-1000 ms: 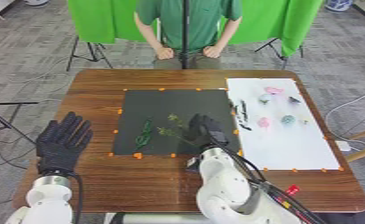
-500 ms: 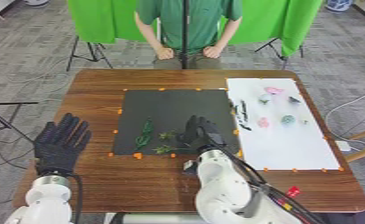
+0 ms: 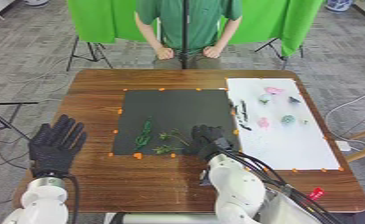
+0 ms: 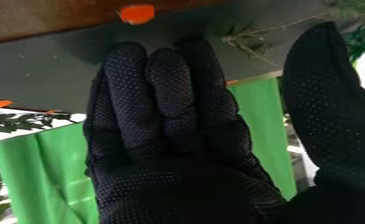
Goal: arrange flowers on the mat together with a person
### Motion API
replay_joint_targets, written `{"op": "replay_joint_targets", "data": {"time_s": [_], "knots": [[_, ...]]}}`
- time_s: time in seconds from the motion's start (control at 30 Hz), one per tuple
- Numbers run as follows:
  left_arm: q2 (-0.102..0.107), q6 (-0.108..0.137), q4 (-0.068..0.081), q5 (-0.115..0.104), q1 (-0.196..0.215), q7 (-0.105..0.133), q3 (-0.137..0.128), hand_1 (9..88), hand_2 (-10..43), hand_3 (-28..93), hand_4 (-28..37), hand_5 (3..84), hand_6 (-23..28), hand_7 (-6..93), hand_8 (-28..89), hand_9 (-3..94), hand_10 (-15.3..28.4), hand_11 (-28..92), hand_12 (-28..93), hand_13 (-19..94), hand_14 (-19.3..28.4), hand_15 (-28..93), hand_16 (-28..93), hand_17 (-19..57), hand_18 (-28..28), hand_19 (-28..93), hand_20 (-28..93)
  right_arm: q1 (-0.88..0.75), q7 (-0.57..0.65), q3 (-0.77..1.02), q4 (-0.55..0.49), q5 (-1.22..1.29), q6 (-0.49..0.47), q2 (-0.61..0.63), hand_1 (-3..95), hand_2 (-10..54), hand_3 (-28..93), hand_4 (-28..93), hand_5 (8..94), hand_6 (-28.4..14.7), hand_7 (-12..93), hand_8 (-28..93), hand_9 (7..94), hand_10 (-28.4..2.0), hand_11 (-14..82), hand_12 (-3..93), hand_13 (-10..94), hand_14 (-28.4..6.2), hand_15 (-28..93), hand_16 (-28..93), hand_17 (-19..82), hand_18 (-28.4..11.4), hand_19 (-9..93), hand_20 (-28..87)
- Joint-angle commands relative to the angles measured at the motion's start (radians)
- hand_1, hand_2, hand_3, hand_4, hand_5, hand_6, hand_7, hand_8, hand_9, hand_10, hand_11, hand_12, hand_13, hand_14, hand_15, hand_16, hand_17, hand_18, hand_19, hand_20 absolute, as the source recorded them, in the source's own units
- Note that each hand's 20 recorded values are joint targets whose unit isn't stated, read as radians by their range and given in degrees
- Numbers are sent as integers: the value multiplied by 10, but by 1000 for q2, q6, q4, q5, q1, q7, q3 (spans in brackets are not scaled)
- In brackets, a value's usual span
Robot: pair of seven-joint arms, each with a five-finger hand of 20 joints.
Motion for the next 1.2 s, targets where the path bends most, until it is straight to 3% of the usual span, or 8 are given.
{"op": "replay_joint_targets", "data": {"time_s": [0.03, 0.13, 0.23, 0.47, 0.93, 1.03, 1.13, 1.2], "knots": [[-6, 23, 1, -15, 6, 8, 4, 289, 145, 768, -283, 493, 93, 192, -116, 415, 135, 253, 67, 319, 173, 410, -100, -71, 169, 437, 117, 17, -60, -40, 74, -80, 10, -13, 401, -95, 703, -283, 632, -53, 478, -103, 619, -197, 572, 372, 545, -190, 665, 222, 151, -272, 680, 143], [-5, 28, 0, -11, 4, 8, 3, 290, 146, 768, -283, 496, 92, 194, -116, 420, 137, 254, 67, 321, 173, 411, -100, -71, 169, 438, 117, 28, -72, -55, 92, -79, 33, -28, 467, -95, 614, -283, 671, -31, 484, 106, 663, -177, 573, 379, 603, -168, 645, 242, 164, -265, 674, 165], [-3, 28, 1, -10, 3, 4, 2, 291, 146, 768, -283, 497, 92, 196, -117, 422, 137, 255, 68, 322, 173, 412, -100, -70, 169, 437, 117, 38, -83, -65, 95, -74, 19, -36, 529, -95, 561, -281, 718, -21, 480, 143, 707, -166, 555, 373, 636, -159, 624, 253, 172, -259, 668, 171], [2, 24, 2, -22, 1, 7, 10, 291, 147, 768, -283, 499, 92, 196, -117, 424, 137, 255, 68, 323, 173, 413, -100, -70, 169, 438, 117, 66, -40, -76, 102, 52, 47, -69, 529, -95, 656, -276, 789, -23, 421, 168, 785, -154, 509, 363, 683, -150, 590, 268, 188, -252, 666, 183], [4, 21, 5, -39, -4, 0, 13, 289, 148, 768, -283, 501, 93, 195, -116, 425, 137, 255, 68, 324, 174, 416, -102, -70, 169, 438, 118, 66, -9, -82, 111, 93, 45, -115, 520, -95, 680, -269, 781, -25, 402, 185, 783, -157, 498, 364, 678, -153, 588, 266, 187, -255, 671, 181], [6, 23, 4, -36, -4, -5, 13, 288, 149, 769, -283, 501, 93, 194, -117, 426, 137, 254, 68, 325, 174, 417, -102, -69, 169, 438, 117, 57, 18, -94, 119, 56, 71, -131, 519, -95, 682, -268, 782, -25, 402, 184, 783, -158, 498, 364, 680, -154, 589, 266, 189, -256, 673, 181], [-1, 18, 8, -53, -9, -3, 17, 288, 148, 769, -283, 501, 93, 194, -117, 425, 137, 254, 69, 324, 174, 417, -102, -70, 169, 438, 117, 57, 27, -108, 128, 16, 87, -131, 518, -95, 685, -264, 784, -23, 402, 184, 786, -158, 500, 364, 684, -155, 591, 265, 192, -260, 678, 183], [-1, 23, 6, -51, -9, 0, 18, 288, 149, 769, -283, 501, 94, 195, -116, 426, 138, 254, 69, 324, 174, 417, -102, -69, 169, 438, 117, 53, 35, -108, 127, 30, 106, -129, 514, -95, 689, -259, 785, -23, 401, 184, 787, -159, 500, 364, 685, -156, 593, 264, 193, -262, 682, 182]]}}
